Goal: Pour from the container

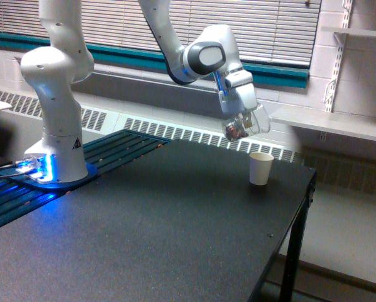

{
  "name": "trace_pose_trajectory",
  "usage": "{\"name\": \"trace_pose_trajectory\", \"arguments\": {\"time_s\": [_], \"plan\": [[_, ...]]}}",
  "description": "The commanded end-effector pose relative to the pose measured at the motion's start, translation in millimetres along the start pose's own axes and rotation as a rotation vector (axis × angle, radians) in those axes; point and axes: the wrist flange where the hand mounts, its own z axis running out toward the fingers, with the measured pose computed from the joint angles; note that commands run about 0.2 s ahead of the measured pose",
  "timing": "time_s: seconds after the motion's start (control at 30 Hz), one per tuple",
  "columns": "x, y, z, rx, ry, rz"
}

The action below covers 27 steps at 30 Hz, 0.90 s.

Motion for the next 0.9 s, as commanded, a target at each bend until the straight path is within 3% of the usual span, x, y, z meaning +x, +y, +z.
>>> {"name": "trace_pose_trajectory", "arguments": {"time_s": [0.03, 0.5, 0.9], "plan": [[-11.2, -10.9, 11.0, -0.014, -0.031, 0.006], [-25.7, -27.7, 34.2, -0.052, -0.097, -0.025], [-18.2, -45.9, 40.1, -0.091, -0.112, -0.069]]}}
